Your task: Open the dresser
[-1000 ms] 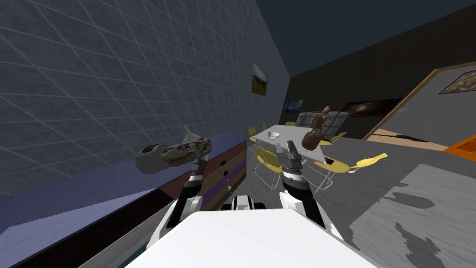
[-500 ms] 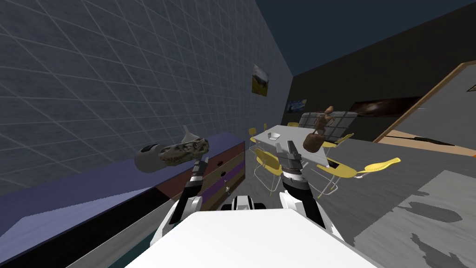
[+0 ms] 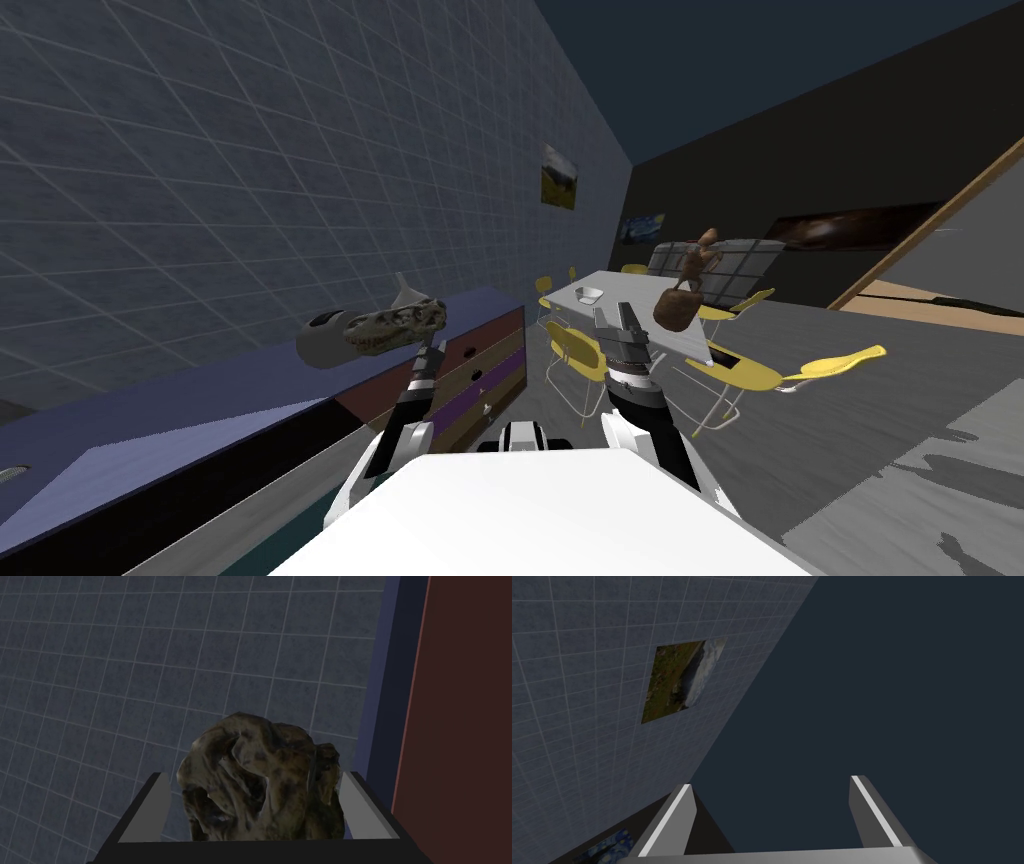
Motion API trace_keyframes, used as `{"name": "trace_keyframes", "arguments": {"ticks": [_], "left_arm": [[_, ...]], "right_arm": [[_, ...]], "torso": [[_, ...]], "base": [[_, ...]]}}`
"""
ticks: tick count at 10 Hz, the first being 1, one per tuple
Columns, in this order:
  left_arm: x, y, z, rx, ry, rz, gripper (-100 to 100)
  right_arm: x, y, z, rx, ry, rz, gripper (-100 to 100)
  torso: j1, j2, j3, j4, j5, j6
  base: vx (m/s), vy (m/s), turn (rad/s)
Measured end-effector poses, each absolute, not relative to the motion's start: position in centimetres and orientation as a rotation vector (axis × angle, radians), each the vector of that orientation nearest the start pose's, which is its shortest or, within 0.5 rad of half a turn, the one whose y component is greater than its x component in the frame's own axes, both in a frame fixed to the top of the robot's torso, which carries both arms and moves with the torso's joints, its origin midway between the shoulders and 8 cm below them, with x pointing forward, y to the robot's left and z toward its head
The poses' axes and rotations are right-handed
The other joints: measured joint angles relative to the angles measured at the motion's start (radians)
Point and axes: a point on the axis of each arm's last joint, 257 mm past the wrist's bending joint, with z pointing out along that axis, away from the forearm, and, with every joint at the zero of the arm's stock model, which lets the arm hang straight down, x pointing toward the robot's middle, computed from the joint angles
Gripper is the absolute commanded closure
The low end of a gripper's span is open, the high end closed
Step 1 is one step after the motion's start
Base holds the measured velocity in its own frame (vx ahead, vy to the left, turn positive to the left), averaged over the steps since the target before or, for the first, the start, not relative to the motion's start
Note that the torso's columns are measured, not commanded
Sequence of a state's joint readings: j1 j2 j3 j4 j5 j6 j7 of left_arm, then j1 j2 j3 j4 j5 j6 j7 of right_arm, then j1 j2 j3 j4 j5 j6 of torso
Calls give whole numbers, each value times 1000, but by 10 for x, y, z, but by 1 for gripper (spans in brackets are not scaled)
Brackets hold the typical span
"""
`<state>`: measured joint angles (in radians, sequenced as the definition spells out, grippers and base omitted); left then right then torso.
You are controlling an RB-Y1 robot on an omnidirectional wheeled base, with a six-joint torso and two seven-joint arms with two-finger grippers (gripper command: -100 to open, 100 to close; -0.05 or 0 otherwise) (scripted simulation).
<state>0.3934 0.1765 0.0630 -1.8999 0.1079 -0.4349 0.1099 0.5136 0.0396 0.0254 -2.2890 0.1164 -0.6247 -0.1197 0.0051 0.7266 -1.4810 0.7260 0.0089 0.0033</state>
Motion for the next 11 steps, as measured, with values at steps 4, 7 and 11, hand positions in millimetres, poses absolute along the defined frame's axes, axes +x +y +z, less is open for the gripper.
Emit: {"name": "trace_keyframes", "arguments": {"ticks": [4, 7, 11], "left_arm": [[422, 346, -152, -1023, 871, -1266, -100], [420, 358, -182, -1108, 885, -1244, -100], [419, 368, -219, -1209, 881, -1217, -100]], "right_arm": [[322, -256, 46, 556, 544, 1392, 0], [322, -256, 46, 556, 544, 1392, 0], [322, -256, 46, 556, 544, 1391, 0]], "torso": [[-2, 0, 0, -1, 0, 0], [0, 5, 2, 7, -5, -2], [-7, 11, 5, 12, -9, -3]], "base": [[24, -98, 60], [-2, -83, 41], [23, -68, 48]]}}
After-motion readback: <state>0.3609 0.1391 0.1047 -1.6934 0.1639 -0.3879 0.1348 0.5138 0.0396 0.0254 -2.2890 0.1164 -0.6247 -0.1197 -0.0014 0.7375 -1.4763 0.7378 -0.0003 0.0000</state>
